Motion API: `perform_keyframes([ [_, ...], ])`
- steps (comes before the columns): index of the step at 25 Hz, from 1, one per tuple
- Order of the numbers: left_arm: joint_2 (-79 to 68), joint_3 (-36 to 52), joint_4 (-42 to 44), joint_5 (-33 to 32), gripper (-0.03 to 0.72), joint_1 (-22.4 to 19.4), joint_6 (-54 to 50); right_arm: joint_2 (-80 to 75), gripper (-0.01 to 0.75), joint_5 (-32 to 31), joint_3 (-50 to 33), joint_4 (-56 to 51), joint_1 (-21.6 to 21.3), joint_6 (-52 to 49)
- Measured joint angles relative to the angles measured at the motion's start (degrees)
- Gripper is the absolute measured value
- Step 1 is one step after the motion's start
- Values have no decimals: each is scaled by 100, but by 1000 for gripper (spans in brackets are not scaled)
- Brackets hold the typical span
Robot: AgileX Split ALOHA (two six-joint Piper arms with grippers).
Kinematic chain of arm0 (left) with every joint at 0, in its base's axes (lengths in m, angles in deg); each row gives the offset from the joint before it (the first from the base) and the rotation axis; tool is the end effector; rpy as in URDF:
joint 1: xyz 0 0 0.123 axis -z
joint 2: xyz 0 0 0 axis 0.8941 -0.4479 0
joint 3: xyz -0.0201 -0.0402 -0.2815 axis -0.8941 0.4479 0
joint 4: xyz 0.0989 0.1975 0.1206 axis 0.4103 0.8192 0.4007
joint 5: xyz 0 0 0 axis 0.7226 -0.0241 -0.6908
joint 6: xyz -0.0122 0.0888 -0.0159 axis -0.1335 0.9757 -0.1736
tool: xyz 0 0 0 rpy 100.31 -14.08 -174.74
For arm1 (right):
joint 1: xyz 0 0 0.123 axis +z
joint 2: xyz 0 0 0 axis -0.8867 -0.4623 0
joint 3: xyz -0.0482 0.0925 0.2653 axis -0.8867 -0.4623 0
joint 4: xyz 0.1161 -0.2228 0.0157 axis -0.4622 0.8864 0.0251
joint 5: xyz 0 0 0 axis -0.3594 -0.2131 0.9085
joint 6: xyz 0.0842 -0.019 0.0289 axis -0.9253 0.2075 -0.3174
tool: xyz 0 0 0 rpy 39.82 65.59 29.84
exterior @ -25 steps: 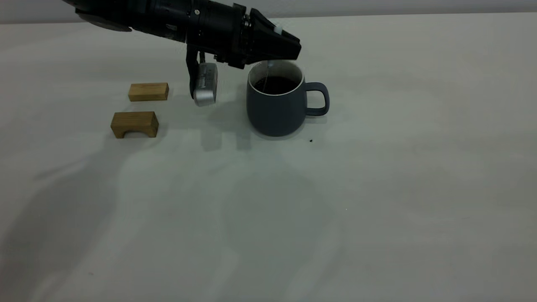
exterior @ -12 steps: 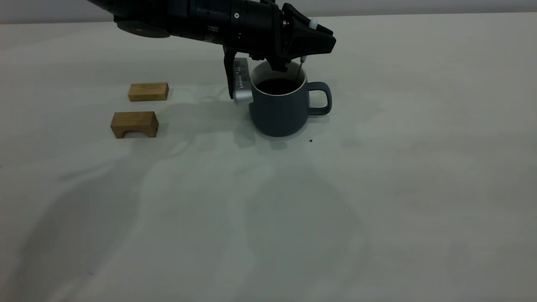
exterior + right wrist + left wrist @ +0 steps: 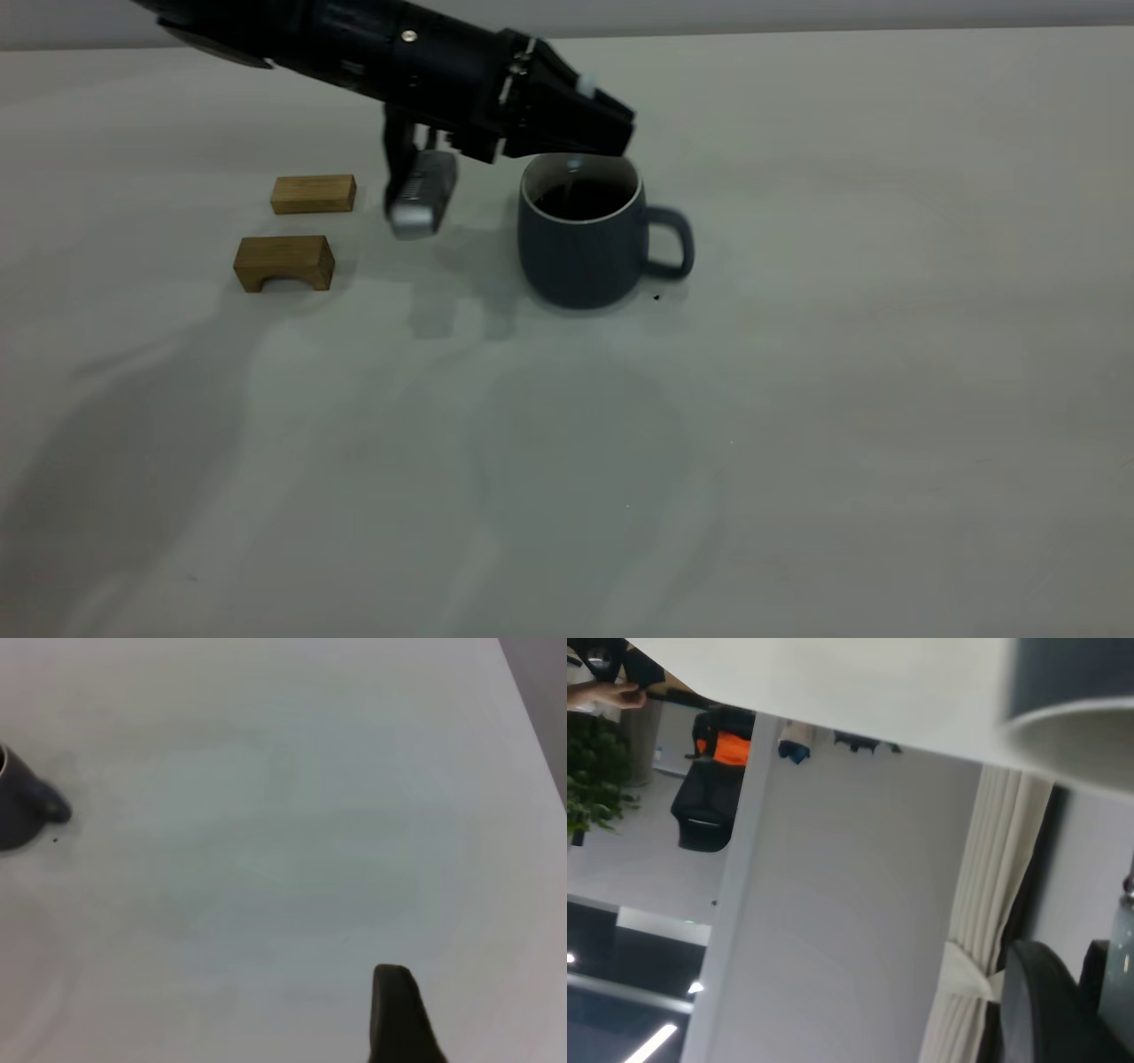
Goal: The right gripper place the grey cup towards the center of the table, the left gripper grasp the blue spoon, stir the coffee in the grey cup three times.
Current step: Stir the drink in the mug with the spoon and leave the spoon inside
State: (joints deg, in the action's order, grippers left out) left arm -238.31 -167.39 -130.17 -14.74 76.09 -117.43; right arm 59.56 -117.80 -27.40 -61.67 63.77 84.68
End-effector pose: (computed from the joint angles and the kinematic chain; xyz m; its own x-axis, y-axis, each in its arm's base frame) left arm 0.4400 -0.1808 0.0240 0.1760 -0.4236 0.8886 -0.9842 -0.0928 0.1507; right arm -0.0020 -0.0054 0.2634 -0.5590 0.0450 -0.8279 0.0576 0.9982 0.0153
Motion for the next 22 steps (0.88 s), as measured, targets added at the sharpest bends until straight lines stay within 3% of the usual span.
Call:
perform_keyframes([
  [6, 0, 0, -284, 327, 131, -51, -84, 0, 489, 0, 0, 0, 0, 0],
  [12, 0, 0, -647, 823, 131, 186, -89, 0, 489, 0, 0, 0, 0, 0],
  [22, 0, 0, -652, 806, 131, 224, -89, 0, 489, 0, 0, 0, 0, 0],
])
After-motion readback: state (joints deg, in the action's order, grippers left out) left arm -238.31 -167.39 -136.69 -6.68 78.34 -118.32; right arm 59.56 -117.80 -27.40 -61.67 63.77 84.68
